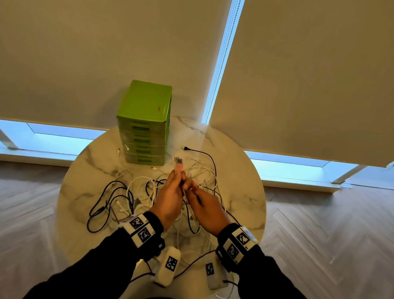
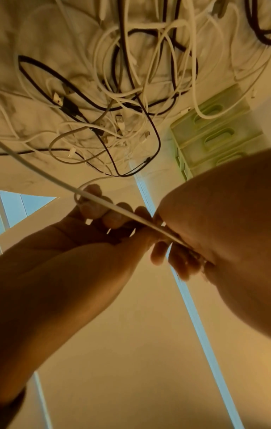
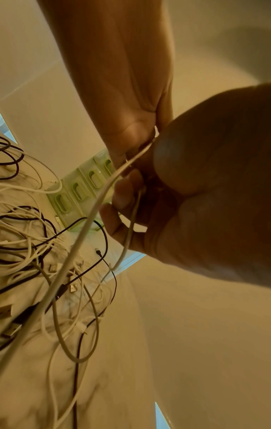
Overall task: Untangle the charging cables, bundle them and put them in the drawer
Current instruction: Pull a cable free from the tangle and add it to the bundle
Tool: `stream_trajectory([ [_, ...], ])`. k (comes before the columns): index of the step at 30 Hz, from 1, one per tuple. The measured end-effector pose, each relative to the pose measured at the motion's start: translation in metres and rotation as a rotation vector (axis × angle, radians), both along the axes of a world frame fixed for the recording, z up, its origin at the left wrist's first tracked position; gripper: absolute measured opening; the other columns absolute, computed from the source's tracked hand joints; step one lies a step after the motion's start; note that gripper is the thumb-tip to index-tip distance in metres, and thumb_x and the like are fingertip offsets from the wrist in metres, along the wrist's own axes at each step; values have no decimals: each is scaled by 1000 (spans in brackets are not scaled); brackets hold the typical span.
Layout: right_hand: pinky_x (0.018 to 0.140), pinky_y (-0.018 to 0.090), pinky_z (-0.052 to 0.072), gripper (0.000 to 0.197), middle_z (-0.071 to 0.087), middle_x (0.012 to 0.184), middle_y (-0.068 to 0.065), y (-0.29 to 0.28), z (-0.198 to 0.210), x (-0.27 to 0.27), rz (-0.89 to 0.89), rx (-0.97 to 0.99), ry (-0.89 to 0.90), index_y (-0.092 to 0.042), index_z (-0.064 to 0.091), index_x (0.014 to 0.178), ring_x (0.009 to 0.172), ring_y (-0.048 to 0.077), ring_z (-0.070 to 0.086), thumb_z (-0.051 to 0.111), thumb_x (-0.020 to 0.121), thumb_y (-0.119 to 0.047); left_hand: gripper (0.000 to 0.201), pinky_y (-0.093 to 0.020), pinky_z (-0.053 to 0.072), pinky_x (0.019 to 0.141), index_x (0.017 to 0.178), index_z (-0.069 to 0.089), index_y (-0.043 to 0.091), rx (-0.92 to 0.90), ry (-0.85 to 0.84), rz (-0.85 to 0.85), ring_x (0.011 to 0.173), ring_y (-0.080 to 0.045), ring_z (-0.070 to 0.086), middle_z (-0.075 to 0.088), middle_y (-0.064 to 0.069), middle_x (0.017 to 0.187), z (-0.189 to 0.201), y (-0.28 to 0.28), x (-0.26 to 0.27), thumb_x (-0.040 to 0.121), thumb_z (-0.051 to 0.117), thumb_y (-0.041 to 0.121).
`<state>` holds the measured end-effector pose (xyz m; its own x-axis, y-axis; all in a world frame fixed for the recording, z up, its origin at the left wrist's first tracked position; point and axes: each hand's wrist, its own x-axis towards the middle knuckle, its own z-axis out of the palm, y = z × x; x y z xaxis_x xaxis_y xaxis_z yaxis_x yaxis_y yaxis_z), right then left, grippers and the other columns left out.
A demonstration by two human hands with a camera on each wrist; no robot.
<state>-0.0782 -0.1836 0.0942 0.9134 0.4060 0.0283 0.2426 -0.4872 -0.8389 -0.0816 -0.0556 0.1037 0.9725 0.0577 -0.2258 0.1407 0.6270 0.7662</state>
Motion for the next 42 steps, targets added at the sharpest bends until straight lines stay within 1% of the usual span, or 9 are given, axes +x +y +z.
stream_trajectory([
  [3, 61, 20, 38, 34, 53, 63, -10, -1, -7, 3, 49, -29, 5, -36, 51, 76, 59, 4, 49, 41, 108, -34, 40, -36, 38, 77, 76, 43, 20, 77, -35, 29, 63, -15, 37, 31, 5, 64, 4, 7, 7, 104, 39, 49],
  [9, 107, 46, 25, 38, 53, 70, -14, -34, -51, 29, 114, -442, 14, -37, 43, 77, 74, -5, 50, 22, 107, -49, 36, -26, 24, 57, 76, 38, 24, 168, -113, 98, 60, -13, 19, 25, 7, 65, 43, 55, 33, 105, 39, 45],
  [15, 107, 49, 19, 37, 63, 86, -11, -55, -64, 64, 61, -653, 85, -40, 43, 82, 93, 9, 56, 17, 106, -51, 22, -23, 37, 55, 81, 52, 23, 309, -119, 247, 54, -5, 42, 44, 12, 57, 71, 83, 42, 102, 53, 17],
  [20, 101, 42, 26, 39, 69, 88, 0, -28, -39, 99, -93, -596, 50, -26, 52, 94, 98, 27, 64, 23, 107, -48, 41, -28, 28, 54, 72, 46, 26, 479, 5, 32, 48, -9, 32, 37, 10, 54, 44, 65, 34, 104, 40, 51],
  [24, 89, 47, 47, 34, 57, 65, -8, 9, -11, 93, -43, -325, -193, -30, 53, 84, 72, 25, 65, 32, 106, -46, 69, -29, 38, 58, 83, 64, 10, 744, 148, -136, 55, -10, 52, 70, -2, 71, 12, 49, 35, 102, 23, 62],
  [28, 91, 46, 44, 38, 52, 61, -16, 31, 4, 68, 178, -252, -222, -26, 61, 113, 57, 5, 51, 27, 107, -43, 71, -28, 42, 59, 93, 73, 11, 609, 204, -62, 62, -11, 59, 75, -3, 84, 3, 44, 46, 104, 23, 59],
  [35, 87, 40, 36, 38, 46, 59, -10, 21, -35, 48, 263, -166, -80, -41, 38, 73, 58, 3, 46, 24, 108, -46, 42, -28, 50, 63, 70, 42, 19, -91, 81, 211, 55, -13, 57, 43, 5, 55, 27, 54, 70, 105, 42, 42],
  [39, 69, 31, 44, 40, 53, 61, -5, -16, -63, 55, 154, -147, 95, -26, 52, 74, 53, 4, 49, 36, 108, -42, 43, -22, 33, 48, 69, 39, 24, -106, -38, 266, 45, -7, 34, 34, 9, 56, 47, 83, 77, 105, 40, 47],
  [42, 83, 37, 49, 61, 67, 74, 1, -47, -85, 68, 119, -435, 111, -28, 59, 97, 73, 18, 65, 20, 94, -75, 43, -23, 25, 47, 70, 36, 23, 2, -100, 315, 45, -7, 23, 30, 9, 55, 63, 102, 80, 107, 34, 46],
])
